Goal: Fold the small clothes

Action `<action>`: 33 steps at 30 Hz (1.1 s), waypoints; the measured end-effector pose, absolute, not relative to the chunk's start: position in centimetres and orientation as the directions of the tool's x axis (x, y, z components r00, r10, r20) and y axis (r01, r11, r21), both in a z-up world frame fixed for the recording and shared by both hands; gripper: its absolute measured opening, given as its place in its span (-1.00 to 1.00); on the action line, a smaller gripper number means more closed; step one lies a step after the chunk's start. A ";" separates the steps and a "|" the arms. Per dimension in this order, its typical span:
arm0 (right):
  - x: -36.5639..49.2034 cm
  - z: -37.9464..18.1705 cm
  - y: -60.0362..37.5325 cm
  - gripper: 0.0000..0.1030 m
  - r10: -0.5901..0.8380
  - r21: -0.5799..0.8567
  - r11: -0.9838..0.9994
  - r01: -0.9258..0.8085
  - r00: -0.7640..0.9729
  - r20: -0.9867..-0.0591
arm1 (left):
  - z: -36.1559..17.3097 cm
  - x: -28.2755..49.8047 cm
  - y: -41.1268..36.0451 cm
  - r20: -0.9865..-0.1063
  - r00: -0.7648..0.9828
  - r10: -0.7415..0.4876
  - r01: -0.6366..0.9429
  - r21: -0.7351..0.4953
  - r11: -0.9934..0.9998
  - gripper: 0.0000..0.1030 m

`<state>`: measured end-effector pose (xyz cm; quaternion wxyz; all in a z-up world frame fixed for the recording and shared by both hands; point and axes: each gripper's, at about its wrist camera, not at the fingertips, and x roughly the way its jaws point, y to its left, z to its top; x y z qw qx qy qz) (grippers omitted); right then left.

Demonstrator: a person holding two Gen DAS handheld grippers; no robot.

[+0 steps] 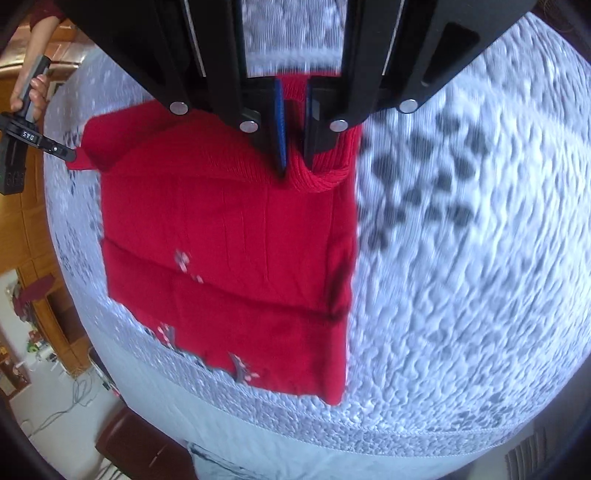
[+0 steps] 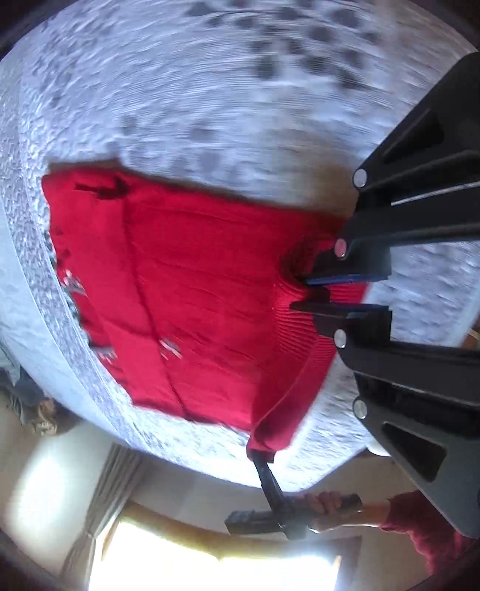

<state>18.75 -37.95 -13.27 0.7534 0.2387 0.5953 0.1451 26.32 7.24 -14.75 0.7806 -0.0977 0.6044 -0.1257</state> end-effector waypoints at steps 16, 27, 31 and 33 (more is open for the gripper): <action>22.5 -14.8 -40.1 -0.26 0.437 0.463 0.885 0.049 0.254 -0.863 | -14.6 30.4 8.7 -0.928 0.304 -0.217 0.094 -0.198 0.976 -0.06; 24.6 -16.8 -37.5 -0.25 0.388 0.390 0.921 -0.015 0.160 -0.908 | -15.3 31.3 6.1 -0.932 0.292 -0.216 0.225 -0.153 0.962 -0.07; 25.5 -18.2 -37.0 -0.37 0.397 0.398 0.917 -0.015 0.111 -0.911 | -15.5 32.1 6.1 -0.928 0.274 -0.251 0.227 -0.191 0.955 -0.07; 25.7 -18.9 -36.6 -0.57 0.394 0.394 0.919 -0.017 0.093 -0.914 | -15.8 32.2 5.8 -0.928 0.266 -0.260 0.235 -0.199 0.951 -0.07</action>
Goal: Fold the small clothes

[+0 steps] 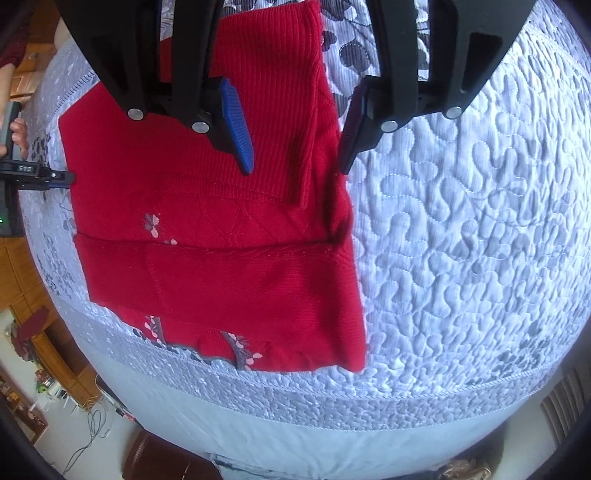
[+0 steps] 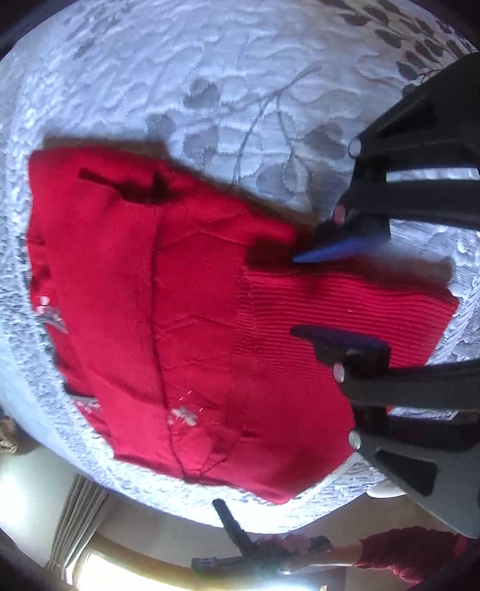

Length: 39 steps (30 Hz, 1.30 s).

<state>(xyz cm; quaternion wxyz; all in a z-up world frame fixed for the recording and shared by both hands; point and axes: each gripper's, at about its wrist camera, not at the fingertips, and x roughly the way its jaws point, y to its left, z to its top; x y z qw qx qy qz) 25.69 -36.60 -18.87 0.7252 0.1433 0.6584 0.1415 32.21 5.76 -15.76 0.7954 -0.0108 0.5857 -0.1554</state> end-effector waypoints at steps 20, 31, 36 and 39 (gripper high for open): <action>24.8 -18.4 -36.7 -0.81 0.391 0.388 0.920 -0.050 0.148 -0.908 | -19.0 32.0 3.2 -0.960 0.200 -0.197 0.326 -0.125 0.937 -0.93; 25.6 -19.5 -35.9 -0.91 0.419 0.419 0.907 -0.034 0.135 -0.898 | -19.8 33.5 2.7 -0.960 0.212 -0.182 0.302 -0.113 0.947 -0.89; 24.4 -17.4 -36.8 -0.93 0.484 0.483 0.874 -0.055 0.198 -0.852 | -18.9 32.8 4.2 -0.945 0.262 -0.194 0.237 -0.132 0.962 -0.92; 23.5 -15.9 -37.4 -0.93 0.502 0.499 0.863 -0.075 0.235 -0.833 | -16.9 30.8 4.3 -0.921 0.341 -0.189 0.265 -0.099 0.959 -0.92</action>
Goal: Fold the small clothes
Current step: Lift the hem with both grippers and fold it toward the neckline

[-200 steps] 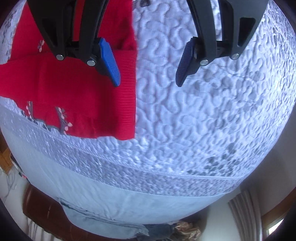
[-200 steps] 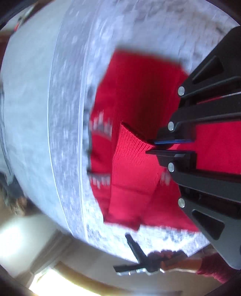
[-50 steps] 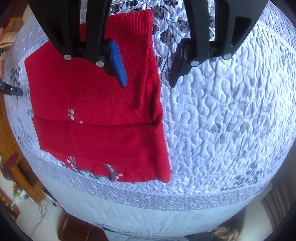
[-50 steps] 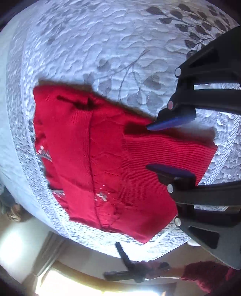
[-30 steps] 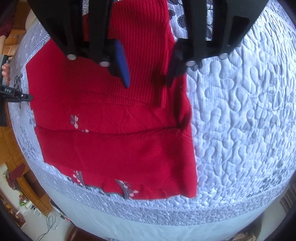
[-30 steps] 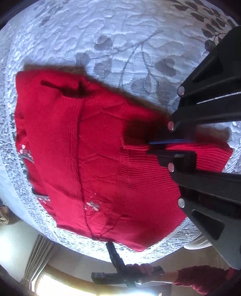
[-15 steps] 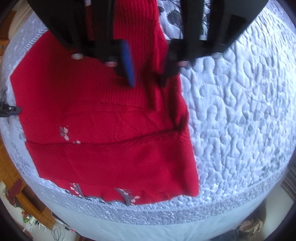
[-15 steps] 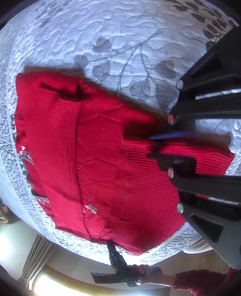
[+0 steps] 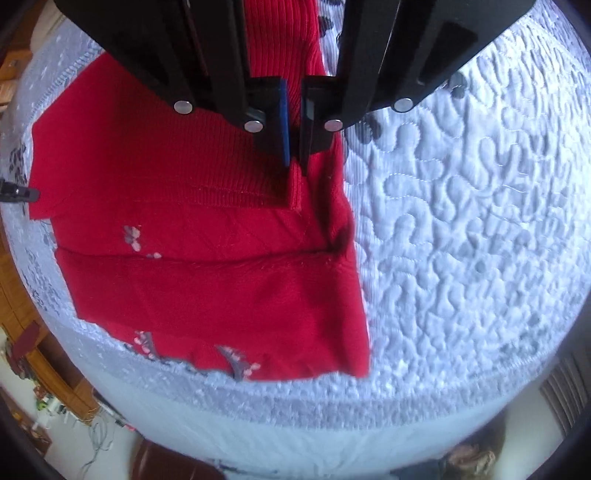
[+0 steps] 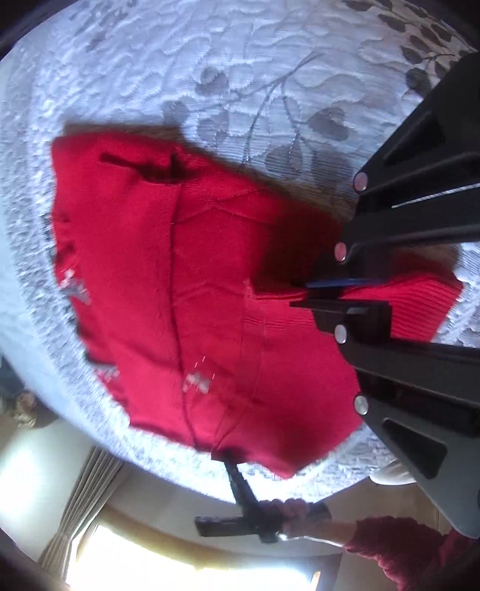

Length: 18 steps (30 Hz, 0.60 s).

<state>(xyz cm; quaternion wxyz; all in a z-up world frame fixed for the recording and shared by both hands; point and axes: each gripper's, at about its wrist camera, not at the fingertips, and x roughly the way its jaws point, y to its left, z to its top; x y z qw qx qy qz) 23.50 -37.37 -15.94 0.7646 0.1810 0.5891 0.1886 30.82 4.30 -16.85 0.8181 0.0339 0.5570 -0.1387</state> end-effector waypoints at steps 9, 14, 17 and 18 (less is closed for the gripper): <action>24.6 -12.4 -38.6 -0.93 0.459 0.461 0.884 -0.075 0.322 -0.828 | -12.1 32.5 4.9 -0.855 0.461 -0.239 0.228 -0.146 0.963 -0.92; 29.8 -10.4 -40.8 -0.93 0.424 0.449 0.893 -0.021 0.368 -0.827 | -10.4 38.6 4.5 -0.836 0.508 -0.208 0.165 -0.142 0.976 -0.92; 34.7 -9.8 -41.8 -0.94 0.384 0.419 0.908 0.006 0.387 -0.838 | -10.1 43.6 3.5 -0.831 0.530 -0.170 0.124 -0.123 0.985 -0.92; 35.9 -9.8 -42.1 -0.94 0.375 0.414 0.910 0.018 0.390 -0.841 | -10.2 45.1 3.0 -0.830 0.536 -0.154 0.117 -0.108 0.987 -0.92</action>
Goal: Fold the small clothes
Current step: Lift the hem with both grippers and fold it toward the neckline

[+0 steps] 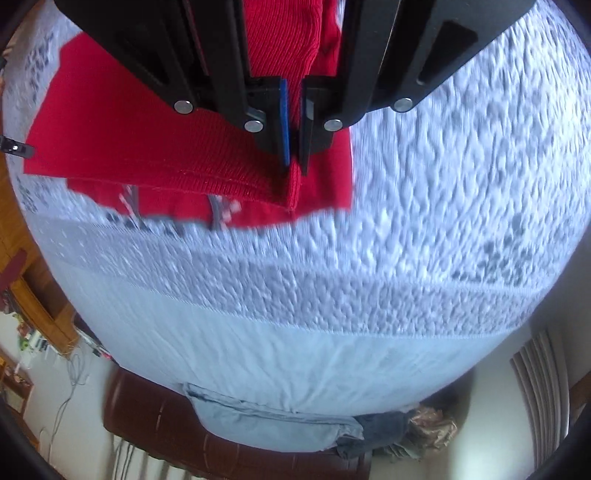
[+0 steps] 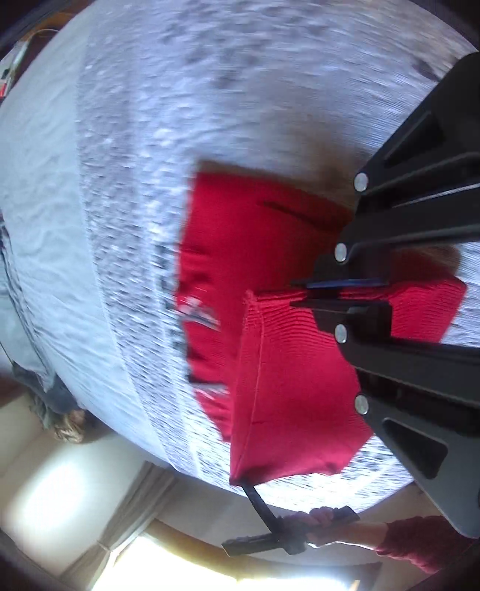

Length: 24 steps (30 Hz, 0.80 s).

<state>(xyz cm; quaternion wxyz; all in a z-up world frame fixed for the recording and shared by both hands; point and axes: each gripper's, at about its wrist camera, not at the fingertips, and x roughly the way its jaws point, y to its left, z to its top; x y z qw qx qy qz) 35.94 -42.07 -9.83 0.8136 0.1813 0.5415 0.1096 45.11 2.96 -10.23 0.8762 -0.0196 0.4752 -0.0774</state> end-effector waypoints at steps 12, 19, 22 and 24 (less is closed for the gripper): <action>47.3 -19.2 -42.5 -0.94 0.186 0.231 0.960 0.159 0.255 -0.949 | -20.4 55.3 -1.7 -0.906 0.421 0.041 0.060 0.073 0.995 -0.92; 46.1 -19.6 -43.6 -0.83 0.193 0.241 0.955 0.171 0.254 -0.948 | -20.6 55.3 -1.6 -0.919 0.390 0.055 0.115 0.108 0.987 -0.52; 44.2 -17.5 -44.3 -0.61 0.181 0.226 0.962 0.154 0.264 -0.948 | -19.2 54.0 -0.2 -0.944 0.331 -0.004 0.113 0.036 0.993 -0.45; 41.7 -15.7 -44.1 -0.61 0.207 0.246 0.962 0.118 0.272 -0.940 | -18.2 52.2 1.0 -0.952 0.304 -0.039 0.120 -0.003 0.993 -0.45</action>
